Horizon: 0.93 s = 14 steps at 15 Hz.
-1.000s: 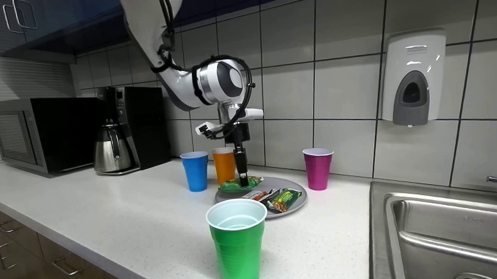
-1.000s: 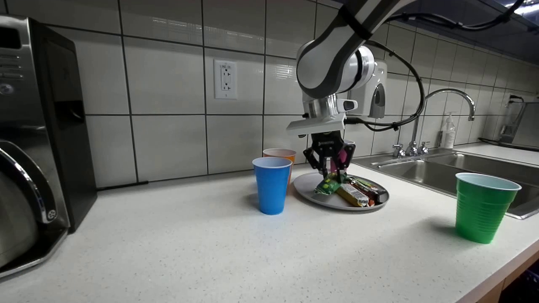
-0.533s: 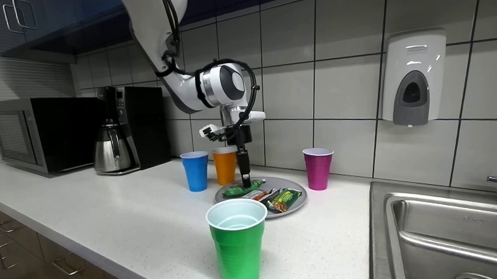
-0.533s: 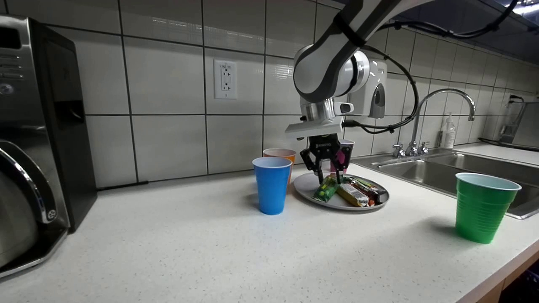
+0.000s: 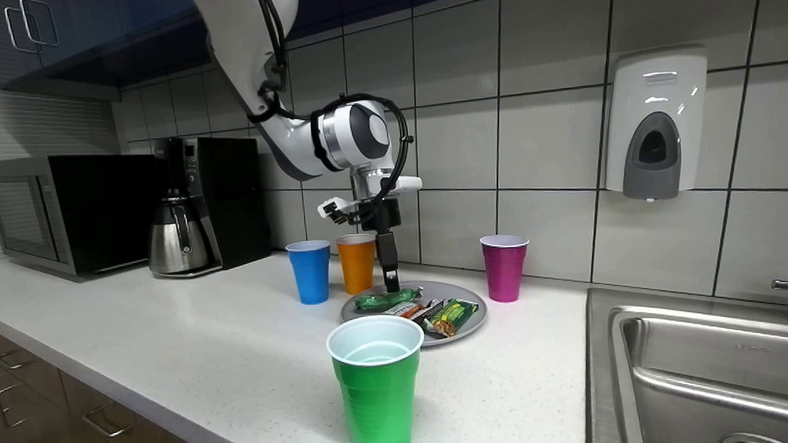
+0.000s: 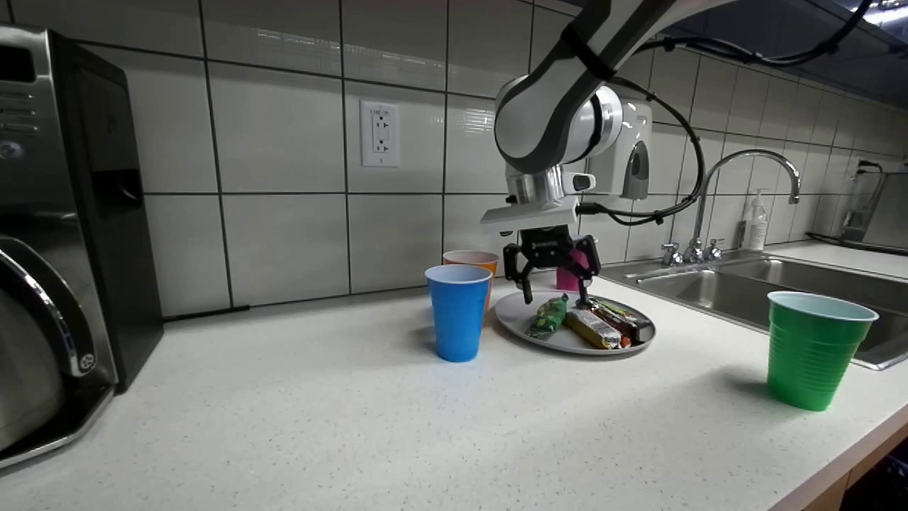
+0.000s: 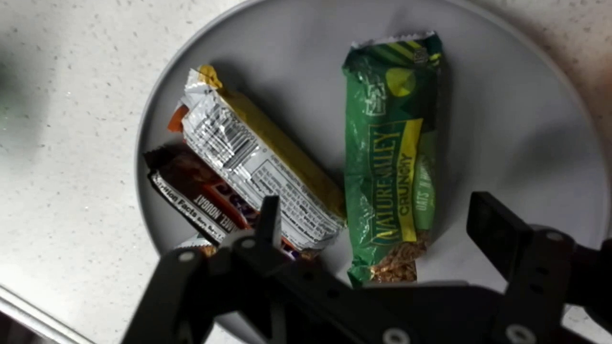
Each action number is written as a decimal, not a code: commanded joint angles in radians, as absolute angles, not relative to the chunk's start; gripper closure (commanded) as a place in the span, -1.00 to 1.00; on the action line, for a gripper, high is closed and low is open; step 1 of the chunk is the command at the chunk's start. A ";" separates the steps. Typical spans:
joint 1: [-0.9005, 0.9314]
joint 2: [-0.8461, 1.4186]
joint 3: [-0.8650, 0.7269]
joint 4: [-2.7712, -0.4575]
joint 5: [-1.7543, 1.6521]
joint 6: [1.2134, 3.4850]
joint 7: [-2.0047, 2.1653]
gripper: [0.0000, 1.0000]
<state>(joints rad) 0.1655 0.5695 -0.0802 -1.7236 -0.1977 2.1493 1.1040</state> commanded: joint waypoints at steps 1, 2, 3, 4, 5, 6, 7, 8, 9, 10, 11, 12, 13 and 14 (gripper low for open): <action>0.158 0.524 -0.081 -1.754 -0.182 2.157 1.081 -1.00; 0.158 0.514 -0.080 -1.764 -0.181 2.163 1.081 -1.00; 0.158 0.502 -0.079 -1.776 -0.180 2.170 1.082 -1.00; 0.158 0.490 -0.078 -1.788 -0.180 2.177 1.082 -1.00; 0.158 0.476 -0.076 -1.804 -0.179 2.185 1.081 -1.00; 0.157 0.461 -0.075 -1.822 -0.178 2.192 1.081 -1.00; 0.157 0.445 -0.074 -1.844 -0.178 2.200 1.081 -1.00; 0.156 0.430 -0.073 -1.863 -0.177 2.207 1.080 -1.00; 0.154 0.408 -0.072 -1.891 -0.175 2.215 1.079 -1.00; 0.154 0.391 -0.072 -1.916 -0.175 2.225 1.080 -1.00; 0.152 0.368 -0.071 -1.946 -0.173 2.237 1.079 -1.00; 0.150 0.348 -0.070 -1.972 -0.171 2.245 1.078 -1.00; 0.149 0.325 -0.069 -2.002 -0.171 2.254 1.078 -1.00; 0.148 0.305 -0.068 -2.026 -0.171 2.261 1.076 -1.00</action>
<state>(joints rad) 0.1655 0.4086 -0.0811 -1.9072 -0.1905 2.2204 1.1040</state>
